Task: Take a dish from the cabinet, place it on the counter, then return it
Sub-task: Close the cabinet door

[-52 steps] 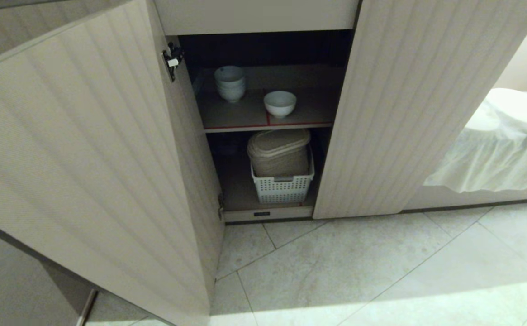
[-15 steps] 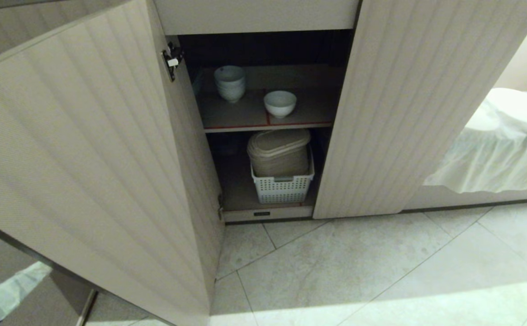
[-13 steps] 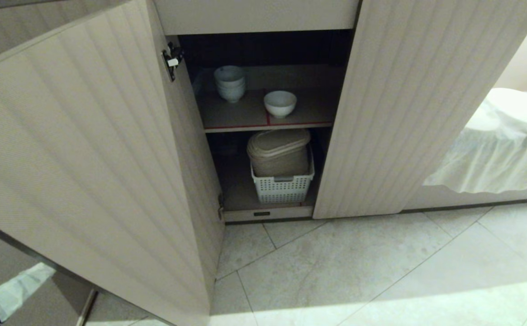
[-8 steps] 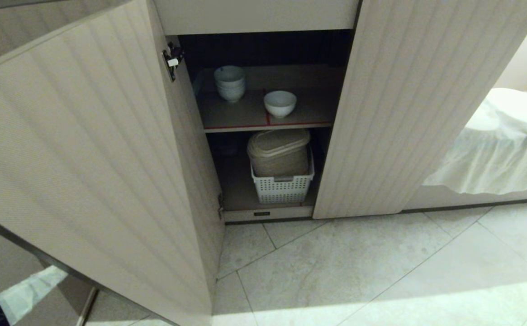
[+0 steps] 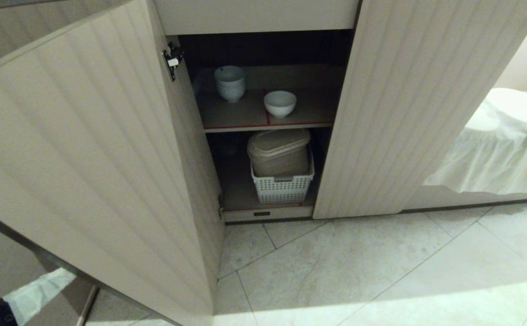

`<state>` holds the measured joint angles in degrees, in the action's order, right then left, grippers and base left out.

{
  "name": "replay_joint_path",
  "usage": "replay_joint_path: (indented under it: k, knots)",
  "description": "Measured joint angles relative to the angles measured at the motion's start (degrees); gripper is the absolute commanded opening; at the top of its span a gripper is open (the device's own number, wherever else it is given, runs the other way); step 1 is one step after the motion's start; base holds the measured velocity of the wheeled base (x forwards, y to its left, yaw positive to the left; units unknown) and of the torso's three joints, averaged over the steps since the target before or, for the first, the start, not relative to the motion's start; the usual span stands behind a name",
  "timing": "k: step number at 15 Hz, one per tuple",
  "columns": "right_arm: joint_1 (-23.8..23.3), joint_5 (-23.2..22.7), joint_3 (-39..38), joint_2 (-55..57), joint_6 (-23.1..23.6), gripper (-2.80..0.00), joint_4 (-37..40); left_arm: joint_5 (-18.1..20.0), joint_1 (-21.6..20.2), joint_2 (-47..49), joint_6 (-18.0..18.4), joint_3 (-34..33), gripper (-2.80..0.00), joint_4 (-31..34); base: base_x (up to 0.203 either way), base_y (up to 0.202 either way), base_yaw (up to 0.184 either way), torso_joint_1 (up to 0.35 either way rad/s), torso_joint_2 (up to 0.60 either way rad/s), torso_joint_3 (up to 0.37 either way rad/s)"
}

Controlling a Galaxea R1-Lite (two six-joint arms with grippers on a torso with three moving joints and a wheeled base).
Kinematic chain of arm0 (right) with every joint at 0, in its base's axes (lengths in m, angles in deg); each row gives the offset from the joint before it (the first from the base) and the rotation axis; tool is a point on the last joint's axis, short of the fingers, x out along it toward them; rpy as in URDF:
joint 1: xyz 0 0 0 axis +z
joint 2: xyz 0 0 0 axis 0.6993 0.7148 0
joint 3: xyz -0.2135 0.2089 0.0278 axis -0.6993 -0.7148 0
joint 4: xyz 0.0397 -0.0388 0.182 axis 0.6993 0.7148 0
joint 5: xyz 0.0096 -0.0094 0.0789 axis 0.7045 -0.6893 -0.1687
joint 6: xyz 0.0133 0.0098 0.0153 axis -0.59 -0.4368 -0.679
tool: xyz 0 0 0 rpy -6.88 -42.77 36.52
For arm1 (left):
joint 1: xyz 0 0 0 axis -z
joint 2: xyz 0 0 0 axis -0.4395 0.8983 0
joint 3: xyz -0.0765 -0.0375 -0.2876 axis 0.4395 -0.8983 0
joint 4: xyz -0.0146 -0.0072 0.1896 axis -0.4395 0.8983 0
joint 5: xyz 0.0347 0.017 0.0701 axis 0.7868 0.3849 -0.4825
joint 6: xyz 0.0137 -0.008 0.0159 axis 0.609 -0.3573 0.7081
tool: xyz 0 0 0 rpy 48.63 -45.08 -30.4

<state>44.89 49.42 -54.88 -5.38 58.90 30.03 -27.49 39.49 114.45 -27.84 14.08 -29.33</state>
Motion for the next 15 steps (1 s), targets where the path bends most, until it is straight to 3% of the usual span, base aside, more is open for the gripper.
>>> replay_joint_path:
  k: [8, 15]
  knots:
    - [0.0, 0.0, 0.0, 0.0, 0.0, -2.8, 0.0, 0.0, 1.7, -0.1, 1.0, 0.0, -2.8, 3.0, 0.0, 0.0, 0.0, 0.0, 0.0, 0.0]
    - [0.0, 0.0, 0.0, 0.0, 0.0, -2.8, 0.0, -0.1, 3.5, 3.0, 4.1, 0.7, -2.8, 2.5, 0.0, 0.0, 0.0, 0.0, 0.0, 0.0]
